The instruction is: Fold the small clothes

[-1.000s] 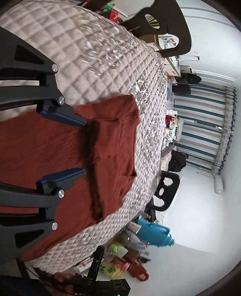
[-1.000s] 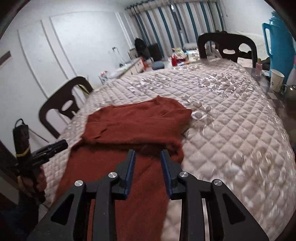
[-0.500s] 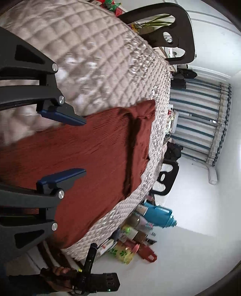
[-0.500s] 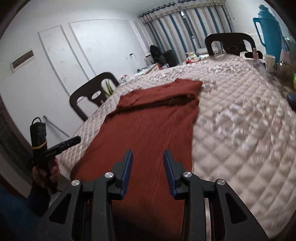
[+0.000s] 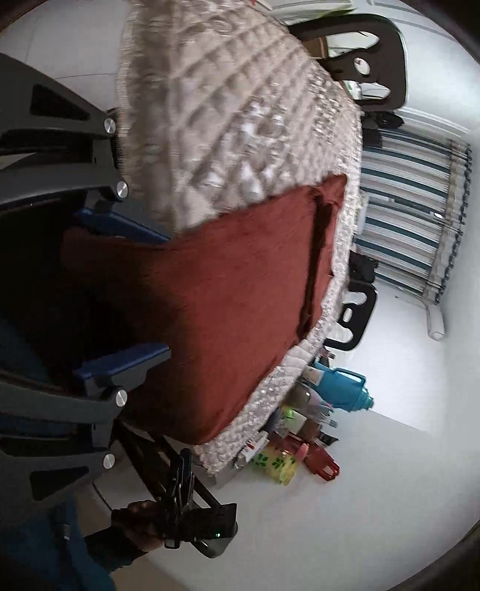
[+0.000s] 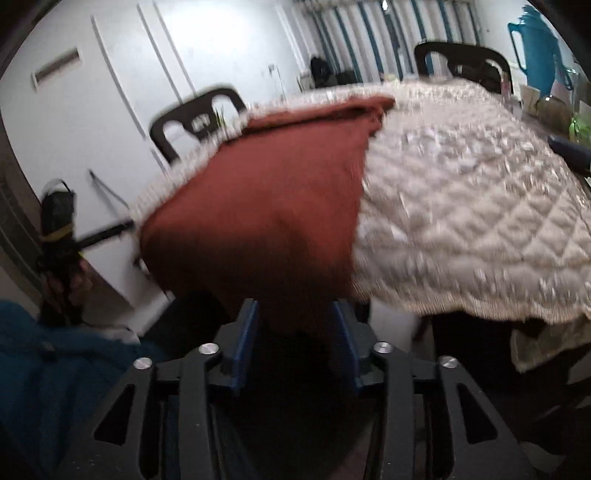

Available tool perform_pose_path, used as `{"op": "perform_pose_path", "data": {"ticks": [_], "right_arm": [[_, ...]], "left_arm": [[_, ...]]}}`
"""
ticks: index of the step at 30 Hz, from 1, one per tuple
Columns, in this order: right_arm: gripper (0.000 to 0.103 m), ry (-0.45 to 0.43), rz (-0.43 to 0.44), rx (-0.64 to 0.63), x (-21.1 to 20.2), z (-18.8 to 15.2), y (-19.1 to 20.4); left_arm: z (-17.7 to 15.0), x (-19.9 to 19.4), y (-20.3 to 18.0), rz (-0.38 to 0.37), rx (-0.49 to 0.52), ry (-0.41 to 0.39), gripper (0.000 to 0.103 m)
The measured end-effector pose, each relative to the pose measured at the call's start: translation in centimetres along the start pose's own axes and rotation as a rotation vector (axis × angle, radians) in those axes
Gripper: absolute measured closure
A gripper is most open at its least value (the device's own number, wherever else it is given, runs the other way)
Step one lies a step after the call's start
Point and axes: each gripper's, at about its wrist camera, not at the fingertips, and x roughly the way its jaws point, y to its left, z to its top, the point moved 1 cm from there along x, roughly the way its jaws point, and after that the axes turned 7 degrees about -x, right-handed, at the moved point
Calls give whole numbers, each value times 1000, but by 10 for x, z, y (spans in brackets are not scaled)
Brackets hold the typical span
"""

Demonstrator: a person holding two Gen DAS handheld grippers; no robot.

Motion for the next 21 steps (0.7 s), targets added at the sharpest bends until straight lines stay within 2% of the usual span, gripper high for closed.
{"op": "perform_pose_path", "data": {"ticks": [2, 6, 11, 13, 16, 17, 18, 19, 21], "right_arm": [[53, 34, -20, 4, 6, -6, -4], [53, 35, 6, 53, 17, -18, -14], [53, 41, 10, 64, 33, -18, -19], [53, 41, 26, 99, 38, -18, -22], [54, 64, 72, 135, 44, -20, -25], [66, 71, 78, 128, 44, -22, -22], [76, 79, 93, 117, 44, -23, -19], [93, 82, 111, 104, 42, -23, -15], [97, 71, 142, 64, 35, -22, -6]], "left_arm": [[-8, 5, 5, 24, -5, 25, 43], [-24, 18, 13, 72, -27, 81, 43], [-33, 42, 24, 76, -49, 114, 43], [-34, 52, 28, 82, -66, 119, 43], [-37, 57, 27, 51, -67, 126, 45], [-38, 56, 25, 33, -60, 129, 49], [-38, 54, 22, -3, -48, 133, 61], [-39, 51, 19, -32, -39, 138, 67], [-39, 43, 14, -82, -25, 141, 80]]}}
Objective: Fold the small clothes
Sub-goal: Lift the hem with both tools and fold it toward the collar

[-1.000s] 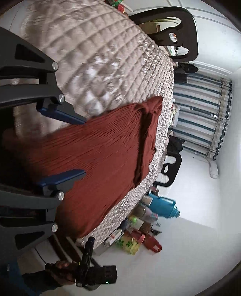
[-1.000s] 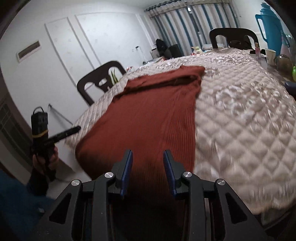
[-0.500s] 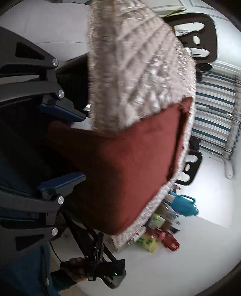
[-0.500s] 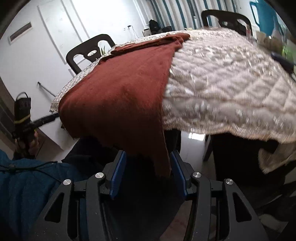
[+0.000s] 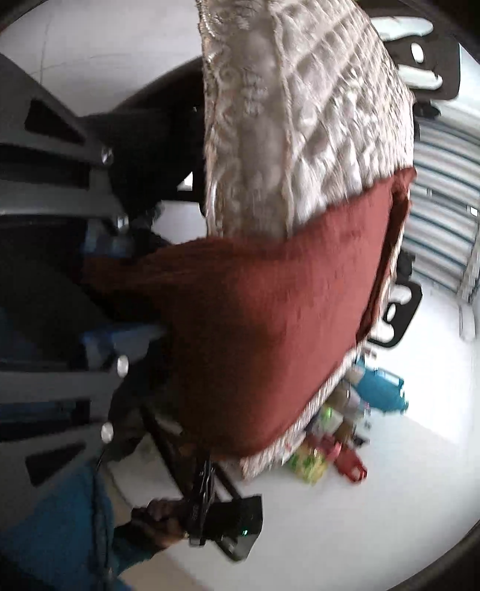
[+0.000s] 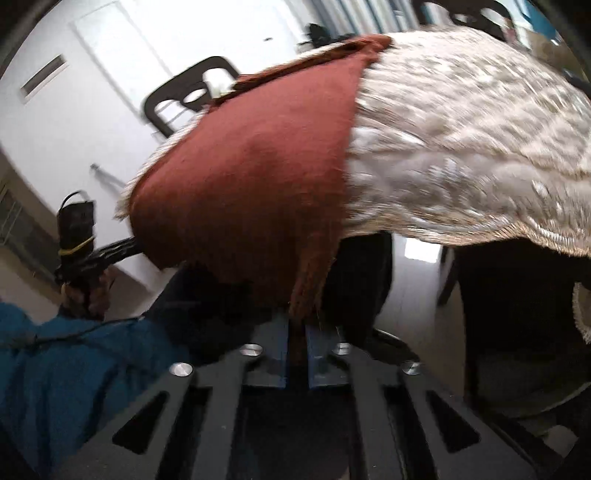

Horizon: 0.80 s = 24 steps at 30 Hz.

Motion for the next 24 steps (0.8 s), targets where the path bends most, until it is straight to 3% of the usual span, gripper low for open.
{"op": "perform_pose_path", "data": {"ticks": [4, 10, 16, 20, 24], "right_arm": [[97, -71, 119, -78, -25, 3, 22], [97, -326, 251, -69, -78, 27, 21], [97, -543, 311, 5, -98, 71, -1], [97, -594, 296, 109, -92, 100, -27], [97, -558, 240, 295, -68, 132, -66]], "left_arm": [[7, -26, -8, -108, -4, -45, 89], [38, -68, -22, -254, 3, -183, 92], [96, -78, -9, -341, -117, -329, 93], [127, -67, 10, -317, -233, -379, 93], [155, -45, 42, -233, -375, -363, 93]]}}
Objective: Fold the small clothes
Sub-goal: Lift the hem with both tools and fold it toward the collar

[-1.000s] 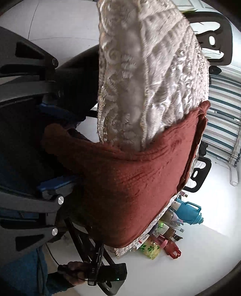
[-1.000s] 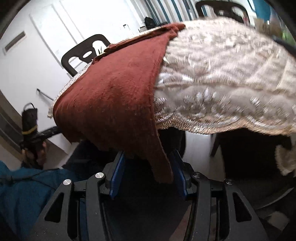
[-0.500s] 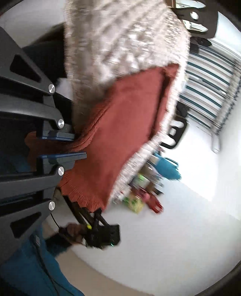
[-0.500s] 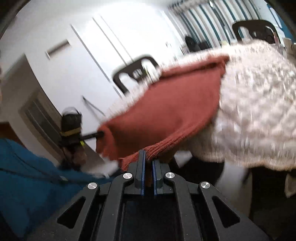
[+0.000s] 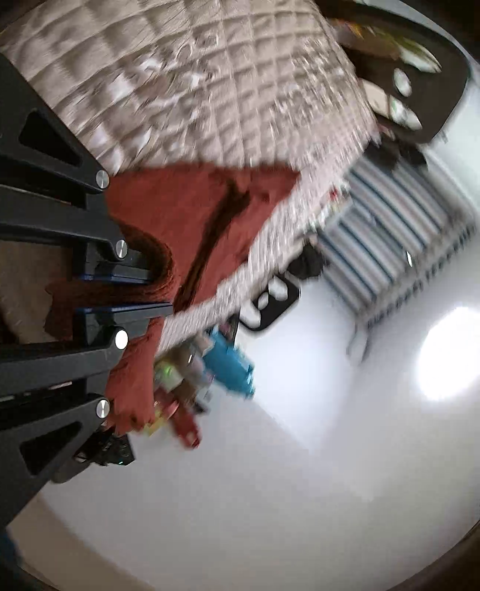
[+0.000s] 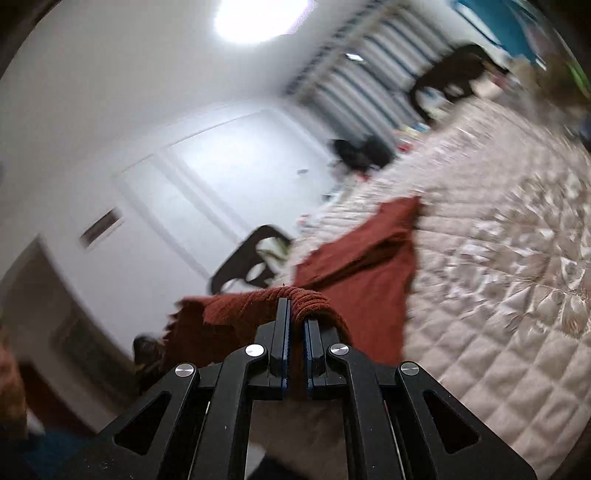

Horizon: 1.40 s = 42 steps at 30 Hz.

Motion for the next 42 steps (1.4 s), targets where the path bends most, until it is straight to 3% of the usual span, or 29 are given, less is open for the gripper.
{"op": "perform_pose_path", "data": {"ticks": [4, 8, 11, 14, 15, 17, 21, 26, 30, 33, 36, 37, 40, 42], "right_arm": [[97, 89, -122, 139, 38, 10, -41], [97, 155, -170, 199, 61, 12, -66], [97, 166, -169, 240, 71, 17, -76], [93, 183, -177, 256, 73, 18, -79], [91, 180, -180, 260, 73, 18, -80], [87, 176, -177, 268, 77, 18, -85], [87, 188, -174, 273, 88, 19, -89], [87, 199, -166, 292, 96, 20, -94], [87, 201, -154, 296, 97, 20, -95], [87, 189, -141, 310, 102, 24, -101], [87, 160, -137, 347, 104, 28, -108], [85, 144, -146, 358, 104, 29, -110], [59, 91, -143, 406, 94, 30, -117], [58, 53, -135, 431, 84, 30, -121]], "left_arm": [[14, 28, 35, 120, -110, 16, 93], [20, 40, 63, 194, -198, 21, 93], [22, 38, 70, 215, -214, 17, 93], [23, 29, 65, 240, -147, -5, 86], [24, 28, 63, 239, -133, -2, 74], [25, 31, 60, 214, -131, 26, 61], [25, 49, 46, 165, -115, 113, 60], [16, 68, 50, 193, -158, 211, 60], [19, 78, 53, 115, -202, 241, 62], [33, 84, 55, 38, -243, 172, 62], [48, 87, 68, 65, -318, 80, 62], [51, 87, 73, 83, -341, 61, 62], [54, 82, 85, 154, -360, 29, 62], [52, 75, 86, 179, -334, 19, 62]]}}
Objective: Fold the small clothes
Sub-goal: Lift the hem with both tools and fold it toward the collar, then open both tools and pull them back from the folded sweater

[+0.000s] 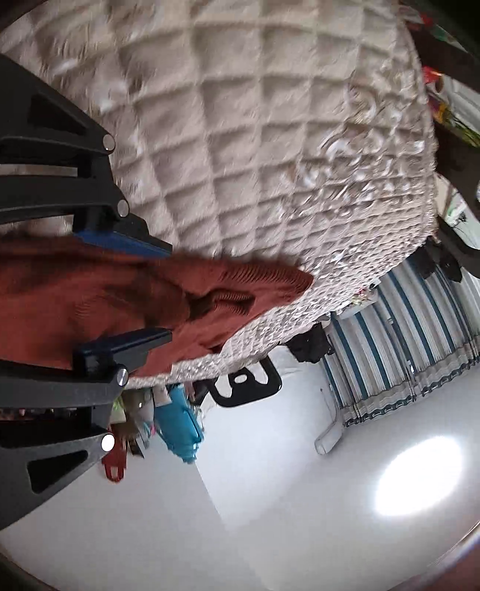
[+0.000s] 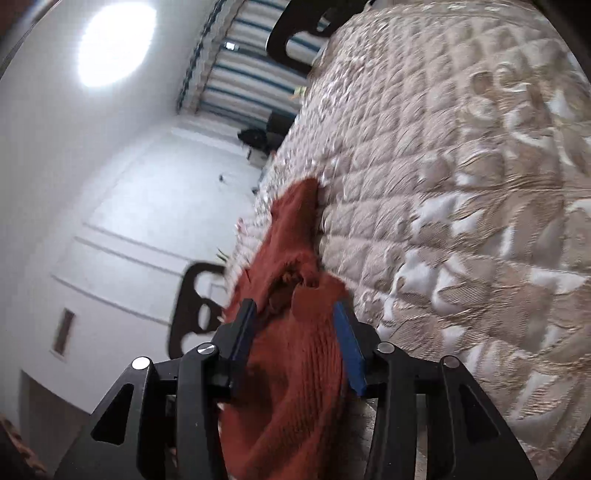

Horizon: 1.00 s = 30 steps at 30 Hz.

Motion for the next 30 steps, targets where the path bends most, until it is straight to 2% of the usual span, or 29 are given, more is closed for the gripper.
{"op": "perform_pose_path", "data": {"ticks": [3, 6, 12, 16, 19, 21, 22, 24, 26, 27, 29, 30], "right_arm": [[58, -31, -55, -41, -14, 1, 0], [58, -6, -108, -108, -19, -5, 6], [59, 85, -198, -251, -7, -23, 20], [58, 92, -242, -283, 2, -20, 22], [59, 101, -258, -311, 10, -16, 26], [59, 116, -280, -329, 18, -13, 29], [59, 122, -289, -340, 22, -12, 30], [60, 128, -313, -371, 26, -10, 34], [76, 142, -344, -398, 30, -10, 36], [79, 150, -355, -402, 32, -10, 36], [93, 158, -359, -412, 34, -10, 34], [95, 161, -358, -414, 34, -10, 34]], "left_arm": [[-7, -10, -3, 31, 71, -7, 57], [-18, -16, -8, 55, 155, 25, 50], [-41, 1, -27, 126, 329, 91, 50], [-40, 21, -38, 230, 428, 65, 50], [-37, 36, -48, 260, 489, 75, 50], [-36, 47, -50, 276, 485, 106, 53], [-36, 47, -52, 278, 494, 99, 58], [-37, 48, -56, 276, 513, 102, 82], [-38, 49, -55, 263, 502, 120, 90], [-39, 50, -55, 263, 499, 122, 91], [-39, 47, -53, 261, 494, 109, 93], [-38, 43, -53, 250, 485, 100, 93]]}}
